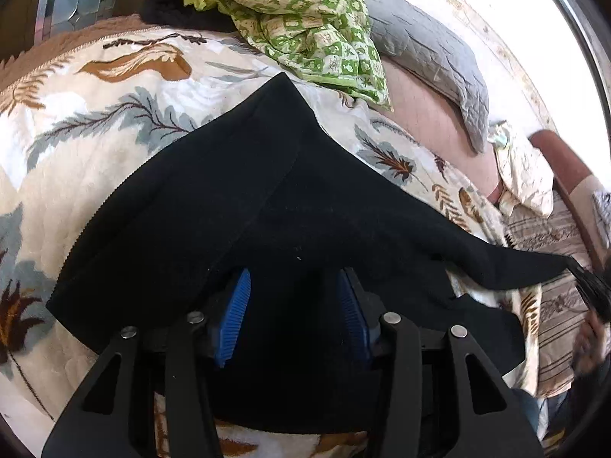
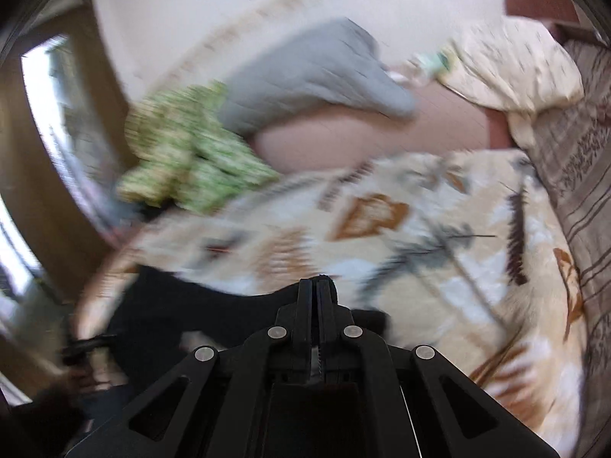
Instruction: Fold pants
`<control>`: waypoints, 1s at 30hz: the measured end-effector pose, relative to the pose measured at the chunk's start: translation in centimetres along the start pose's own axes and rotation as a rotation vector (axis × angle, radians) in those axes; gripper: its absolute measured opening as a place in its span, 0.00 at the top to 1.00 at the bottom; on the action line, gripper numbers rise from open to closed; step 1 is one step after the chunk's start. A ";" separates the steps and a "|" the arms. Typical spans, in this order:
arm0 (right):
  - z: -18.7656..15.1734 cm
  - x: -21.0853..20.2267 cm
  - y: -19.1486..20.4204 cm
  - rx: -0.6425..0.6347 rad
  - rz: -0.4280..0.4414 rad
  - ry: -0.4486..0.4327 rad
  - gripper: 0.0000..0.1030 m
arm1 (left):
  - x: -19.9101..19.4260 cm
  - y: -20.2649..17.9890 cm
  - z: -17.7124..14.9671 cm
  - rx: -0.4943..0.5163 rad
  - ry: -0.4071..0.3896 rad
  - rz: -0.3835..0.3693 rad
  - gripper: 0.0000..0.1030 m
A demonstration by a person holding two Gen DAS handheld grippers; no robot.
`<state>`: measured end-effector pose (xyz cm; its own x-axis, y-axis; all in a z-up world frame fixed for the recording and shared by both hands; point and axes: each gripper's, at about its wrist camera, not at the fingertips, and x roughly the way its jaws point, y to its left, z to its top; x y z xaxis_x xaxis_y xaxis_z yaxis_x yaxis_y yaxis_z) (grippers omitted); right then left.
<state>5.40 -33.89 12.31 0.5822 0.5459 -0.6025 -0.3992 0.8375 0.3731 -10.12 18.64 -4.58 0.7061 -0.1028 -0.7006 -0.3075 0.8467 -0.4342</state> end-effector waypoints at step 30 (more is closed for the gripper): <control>-4.8 10.4 -8.8 0.220 -0.184 0.144 0.68 | -0.8 -1.4 3.9 0.003 -0.055 -0.003 0.26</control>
<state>11.52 -35.70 -0.65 0.5180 0.3893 -0.7617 -0.1246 0.9153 0.3831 -7.72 19.55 -1.20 0.7413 -0.0764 -0.6668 -0.3032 0.8482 -0.4343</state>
